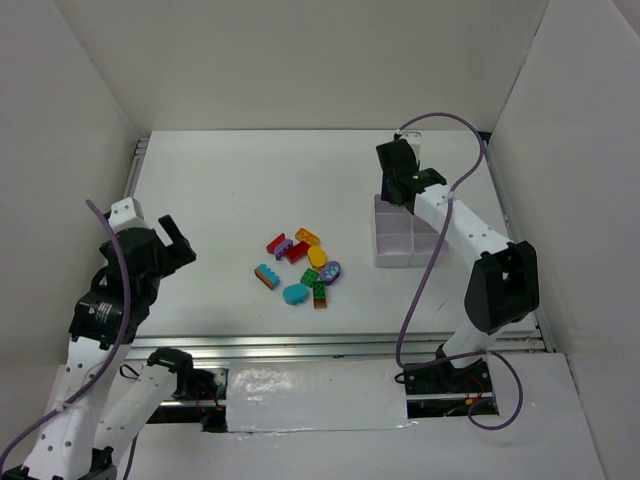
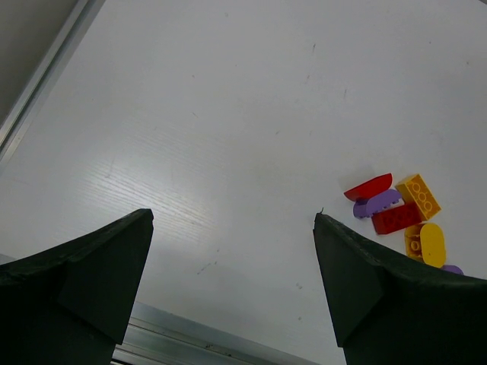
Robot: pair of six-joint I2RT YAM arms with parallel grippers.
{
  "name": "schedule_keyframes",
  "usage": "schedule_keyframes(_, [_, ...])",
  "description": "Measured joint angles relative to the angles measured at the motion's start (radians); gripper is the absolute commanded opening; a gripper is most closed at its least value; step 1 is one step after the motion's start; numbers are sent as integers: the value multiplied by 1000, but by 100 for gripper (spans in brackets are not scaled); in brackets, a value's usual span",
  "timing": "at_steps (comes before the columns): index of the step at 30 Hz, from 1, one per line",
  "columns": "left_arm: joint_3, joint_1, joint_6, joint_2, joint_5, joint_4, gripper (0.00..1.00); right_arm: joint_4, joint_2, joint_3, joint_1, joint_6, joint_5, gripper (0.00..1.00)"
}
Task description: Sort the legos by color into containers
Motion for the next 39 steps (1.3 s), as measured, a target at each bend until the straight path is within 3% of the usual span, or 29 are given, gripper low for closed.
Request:
schedule_keyframes(4, [-1,0,0,4,4,4,100,18,7,-3,-1,0,-8,14])
schedule_keyframes(12, [-4,0,0,4,12,14,99,46,11,-12,-4,0,-11,18])
schedule_keyframes(17, [-4,0,1,4,13,20,99,50,16,-15,-8,1,-12,25])
schedule_keyframes(19, [-4,0,1,4,13,20,99,53,17,-18,-8,1,-12,32])
schedule_keyframes(25, [-4,0,1,4,14,20,99,58,27,-27,-8,2,-13,35])
schedule_keyframes(31, [-4,0,2,4,19,20,99,58,30,-27,-8,6,-15,54])
schedule_keyframes(39, [-4,0,3,4,20,20,99,58,31,-27,-8,8,-17,59])
